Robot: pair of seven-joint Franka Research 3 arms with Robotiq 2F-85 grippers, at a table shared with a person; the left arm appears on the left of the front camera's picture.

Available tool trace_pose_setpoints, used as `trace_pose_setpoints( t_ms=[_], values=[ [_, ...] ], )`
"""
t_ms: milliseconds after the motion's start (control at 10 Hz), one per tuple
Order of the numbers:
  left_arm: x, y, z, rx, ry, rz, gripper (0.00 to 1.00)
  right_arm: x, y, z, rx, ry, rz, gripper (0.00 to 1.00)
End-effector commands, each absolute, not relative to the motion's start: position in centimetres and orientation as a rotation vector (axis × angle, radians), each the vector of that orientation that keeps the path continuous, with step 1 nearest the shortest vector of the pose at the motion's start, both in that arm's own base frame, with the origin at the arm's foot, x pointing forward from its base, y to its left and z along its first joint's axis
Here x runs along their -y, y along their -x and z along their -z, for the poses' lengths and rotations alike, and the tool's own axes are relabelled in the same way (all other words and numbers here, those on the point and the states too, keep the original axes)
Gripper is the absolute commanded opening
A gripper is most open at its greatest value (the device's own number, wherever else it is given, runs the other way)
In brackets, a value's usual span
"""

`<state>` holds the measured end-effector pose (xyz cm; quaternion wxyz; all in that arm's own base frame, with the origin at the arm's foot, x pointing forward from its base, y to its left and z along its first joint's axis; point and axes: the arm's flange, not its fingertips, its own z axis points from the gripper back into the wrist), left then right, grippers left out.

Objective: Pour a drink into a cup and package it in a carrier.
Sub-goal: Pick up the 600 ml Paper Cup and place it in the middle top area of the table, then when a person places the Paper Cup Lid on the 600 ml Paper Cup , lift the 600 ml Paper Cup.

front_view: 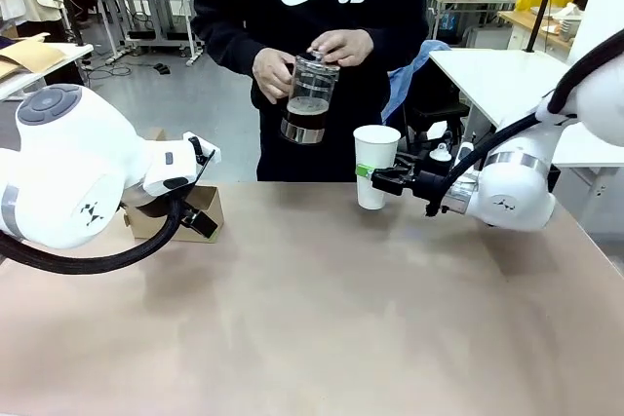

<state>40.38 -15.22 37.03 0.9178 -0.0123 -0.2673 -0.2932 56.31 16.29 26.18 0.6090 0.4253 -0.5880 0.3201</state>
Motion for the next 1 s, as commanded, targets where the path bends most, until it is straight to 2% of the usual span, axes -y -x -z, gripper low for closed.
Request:
trace_pose_setpoints(
  t_ms=[0, 100, 900],
  values=[
    [15.18, -40.37, -37.04, 0.55, 0.027, 0.602, 1.0, -15.85, -57.22, -26.12, 1.384, -1.028, -0.757, 0.8],
    [15.18, -40.37, -37.04, 0.55, 0.027, 0.602, 1.0, -16.29, -56.31, -26.18, 1.358, -0.982, -0.739, 0.8],
    [15.18, -40.37, -37.04, 0.55, 0.027, 0.602, 1.0, -16.29, -56.31, -26.18, 1.358, -0.982, -0.739, 0.8]
  ],
)
